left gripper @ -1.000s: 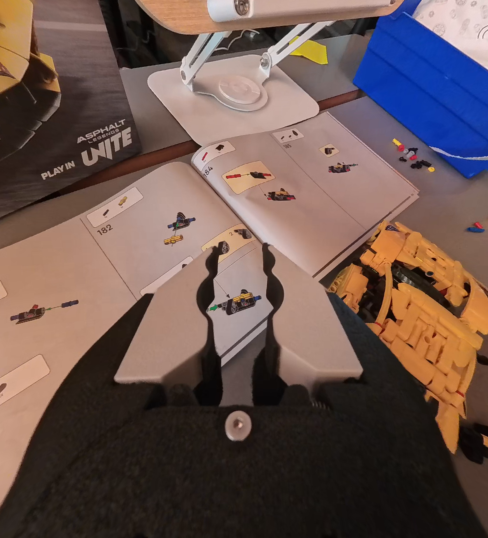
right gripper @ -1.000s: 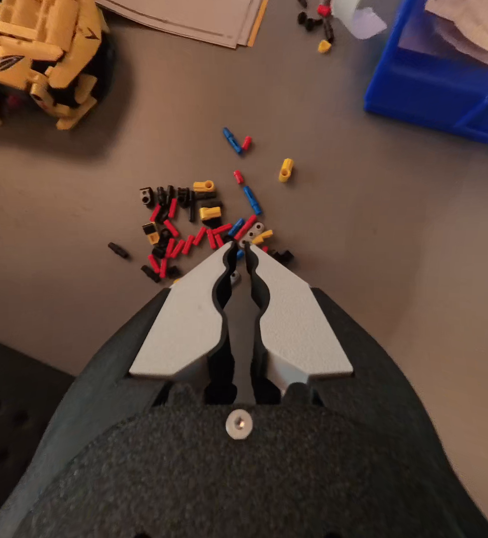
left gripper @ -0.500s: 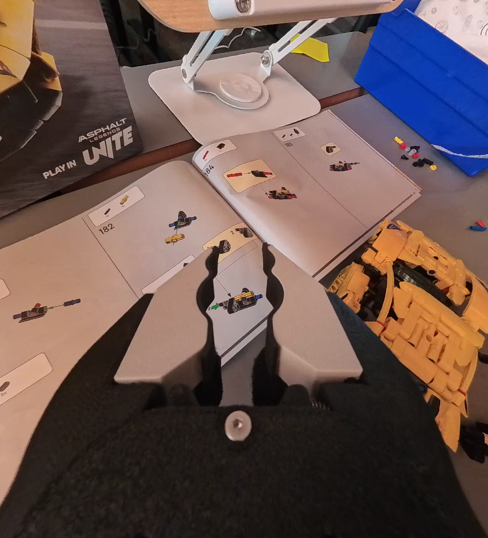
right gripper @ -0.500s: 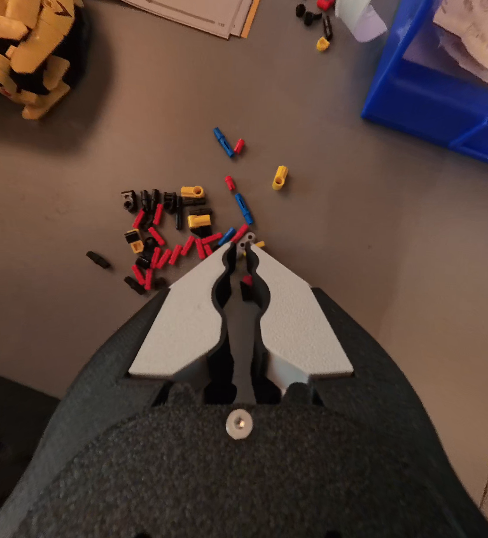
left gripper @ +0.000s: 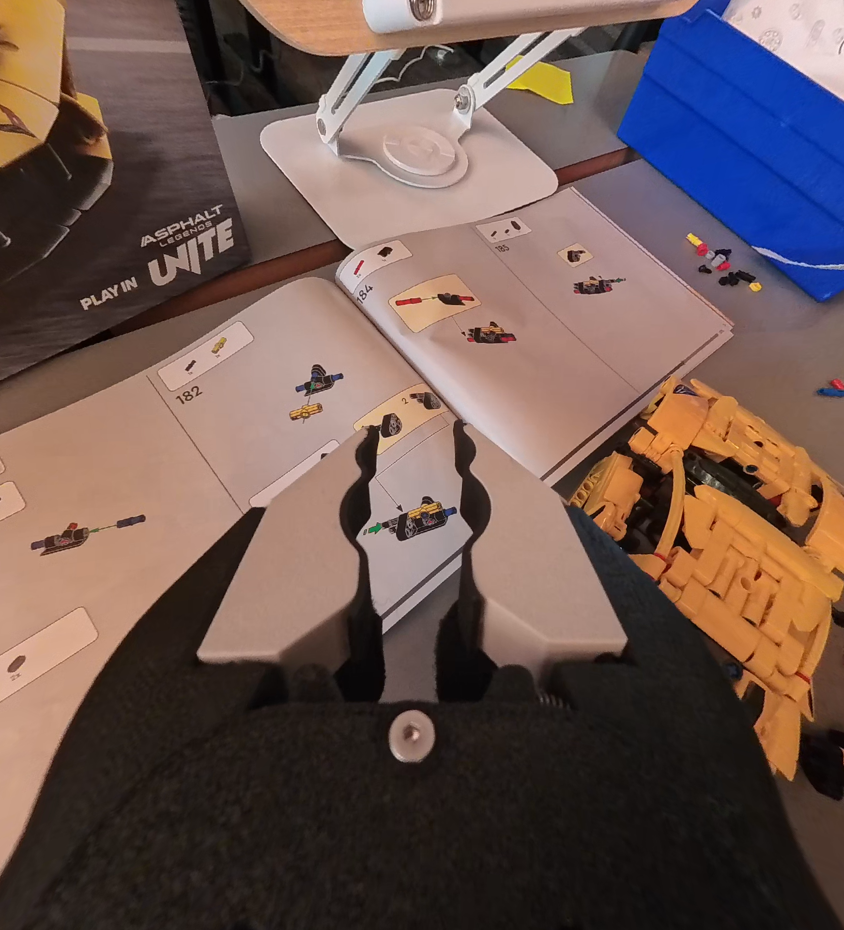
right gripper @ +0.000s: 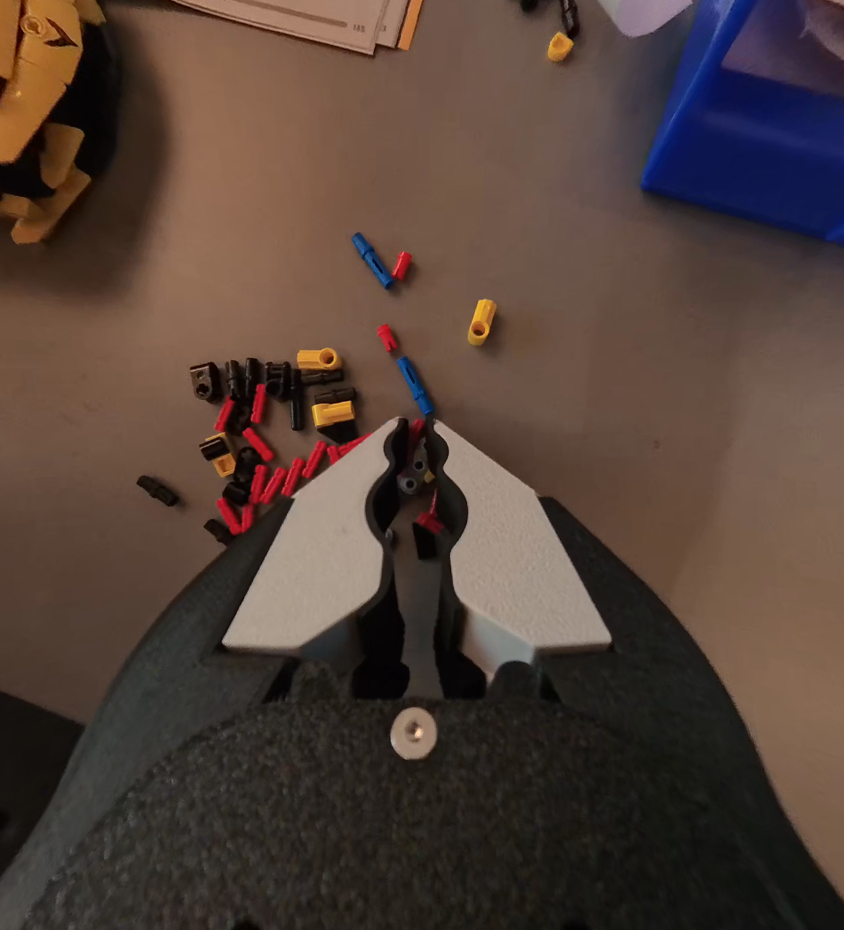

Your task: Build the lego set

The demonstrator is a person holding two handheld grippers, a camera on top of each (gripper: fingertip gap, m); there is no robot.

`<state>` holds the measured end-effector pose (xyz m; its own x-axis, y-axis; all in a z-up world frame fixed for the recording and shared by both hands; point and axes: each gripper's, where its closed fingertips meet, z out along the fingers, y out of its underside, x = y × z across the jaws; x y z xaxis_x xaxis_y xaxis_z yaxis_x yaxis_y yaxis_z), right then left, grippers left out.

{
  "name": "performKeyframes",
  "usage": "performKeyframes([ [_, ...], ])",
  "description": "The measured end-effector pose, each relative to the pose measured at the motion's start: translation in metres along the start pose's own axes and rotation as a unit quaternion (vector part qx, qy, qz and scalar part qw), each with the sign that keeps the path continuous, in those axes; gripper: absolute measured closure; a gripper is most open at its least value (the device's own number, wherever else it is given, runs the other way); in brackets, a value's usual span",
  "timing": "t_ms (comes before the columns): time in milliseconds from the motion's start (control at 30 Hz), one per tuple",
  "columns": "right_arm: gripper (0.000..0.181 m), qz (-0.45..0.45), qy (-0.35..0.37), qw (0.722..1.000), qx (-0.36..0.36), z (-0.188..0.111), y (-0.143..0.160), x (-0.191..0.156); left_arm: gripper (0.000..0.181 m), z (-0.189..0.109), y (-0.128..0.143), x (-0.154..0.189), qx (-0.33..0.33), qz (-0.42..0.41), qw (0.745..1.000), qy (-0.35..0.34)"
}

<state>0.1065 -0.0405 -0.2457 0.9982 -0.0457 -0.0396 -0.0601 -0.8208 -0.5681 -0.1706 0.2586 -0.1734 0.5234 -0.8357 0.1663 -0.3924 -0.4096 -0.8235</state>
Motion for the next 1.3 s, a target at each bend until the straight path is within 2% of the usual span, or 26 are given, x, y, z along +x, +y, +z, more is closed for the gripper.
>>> performKeyframes([
  [167, 0.179, -0.03, 0.017, 0.999, -0.008, -0.002, 0.0, 0.0, 0.15, 0.0, 0.0, 0.001, -0.001, 0.004, 1.0, -0.001],
  [267, 0.179, -0.034, 0.012, 0.999, 0.022, -0.014, -0.016, -0.006, 0.151, -0.001, -0.001, 0.001, 0.001, 0.003, 1.0, -0.002],
  [300, 0.179, -0.044, -0.005, 0.998, 0.041, -0.021, -0.026, -0.018, 0.151, -0.001, -0.001, 0.0, 0.001, 0.003, 1.0, -0.002],
  [367, 0.178, -0.097, -0.069, 0.99, 0.081, -0.031, -0.047, -0.065, 0.151, -0.001, -0.001, 0.0, 0.002, 0.002, 1.0, -0.002],
  [433, 0.178, -0.17, -0.149, 0.97, 0.086, -0.03, -0.051, -0.132, 0.151, -0.001, -0.001, 0.001, 0.001, 0.002, 1.0, -0.001],
  [500, 0.178, -0.236, -0.226, 0.944, 0.049, -0.019, -0.031, -0.194, 0.15, 0.0, -0.001, 0.001, 0.0, 0.005, 1.0, -0.003],
  [600, 0.178, -0.288, -0.255, 0.923, 0.008, 0.003, -0.006, -0.236, 0.151, -0.001, -0.001, 0.001, 0.001, 0.005, 1.0, -0.002],
  [767, 0.176, -0.304, -0.239, 0.922, 0.022, 0.016, -0.007, -0.242, 0.151, -0.002, -0.003, 0.002, 0.005, 0.002, 1.0, 0.001],
  [867, 0.165, -0.249, -0.211, 0.942, 0.074, 0.014, -0.04, -0.226, 0.151, -0.002, -0.003, 0.002, 0.005, 0.0, 1.0, 0.003],
  [933, 0.157, -0.21, -0.191, 0.956, 0.078, 0.022, -0.052, -0.214, 0.151, -0.002, -0.003, 0.003, 0.005, 0.0, 1.0, 0.004],
  [1133, 0.152, -0.185, -0.156, 0.968, 0.071, 0.049, -0.057, -0.223, 0.151, -0.001, -0.002, 0.004, 0.003, 0.0, 1.0, 0.006],
  [1167, 0.157, -0.182, -0.136, 0.971, 0.079, 0.051, -0.059, -0.223, 0.151, 0.0, -0.001, 0.004, 0.002, 0.001, 1.0, 0.005],
  [1300, 0.158, -0.202, -0.114, 0.969, 0.082, 0.051, -0.059, -0.225, 0.151, 0.001, 0.0, 0.004, 0.0, 0.002, 1.0, 0.004],
])
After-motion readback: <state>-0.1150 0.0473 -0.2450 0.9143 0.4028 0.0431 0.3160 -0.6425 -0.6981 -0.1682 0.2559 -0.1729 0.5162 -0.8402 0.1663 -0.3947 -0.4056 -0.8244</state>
